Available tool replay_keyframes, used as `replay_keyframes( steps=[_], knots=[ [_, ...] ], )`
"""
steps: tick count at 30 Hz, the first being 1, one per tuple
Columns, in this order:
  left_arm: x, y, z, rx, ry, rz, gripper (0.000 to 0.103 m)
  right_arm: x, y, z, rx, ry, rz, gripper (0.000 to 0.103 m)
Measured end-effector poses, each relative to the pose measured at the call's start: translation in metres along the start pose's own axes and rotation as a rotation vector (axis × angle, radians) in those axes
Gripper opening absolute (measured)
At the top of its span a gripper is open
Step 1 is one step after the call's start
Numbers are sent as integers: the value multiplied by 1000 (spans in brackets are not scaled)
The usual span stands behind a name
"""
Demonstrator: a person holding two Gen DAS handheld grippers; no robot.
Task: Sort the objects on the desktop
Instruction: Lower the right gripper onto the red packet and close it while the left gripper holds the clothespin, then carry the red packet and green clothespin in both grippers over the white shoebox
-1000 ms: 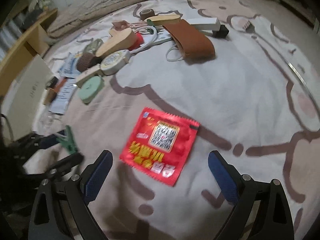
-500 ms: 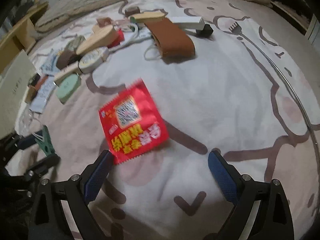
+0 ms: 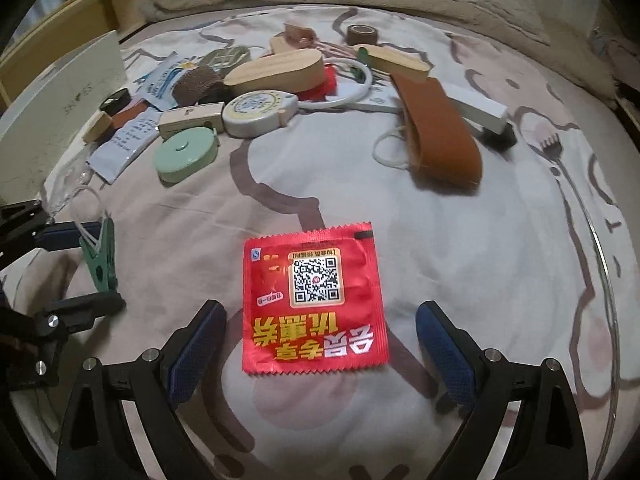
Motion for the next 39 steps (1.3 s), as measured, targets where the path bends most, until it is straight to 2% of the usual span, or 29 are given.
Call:
replay_keyframes(
  steps=[3, 8, 13, 20, 32, 39],
  knots=[
    [0, 0, 0, 1, 0, -1, 53, 3, 1, -1, 19, -16, 33, 89],
    [0, 0, 1, -6, 0, 1, 53, 7, 9, 3, 24, -41, 80, 64],
    [2, -1, 3, -10, -9, 1, 53, 5, 10, 7, 12, -58, 81, 62],
    [6, -1, 9, -13, -21, -10, 53, 8, 7, 13, 25, -78, 47, 48],
    [12, 4, 22, -4, -57, -1, 53, 10, 7, 23, 19, -116, 30, 45],
    [23, 11, 39, 7, -111, 11, 53, 15, 3, 42, 31, -181, -20, 45]
  ],
)
Point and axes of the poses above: each gripper's, at about its wrist camera, not at the fingertips, and z roughly against the way its jaws point, y to its left, x to its top, the point moved 3 cm from there along -z, roughly the way its jaws point, and after that the axes turned 10 degrees about z, right-handed, at the moved point
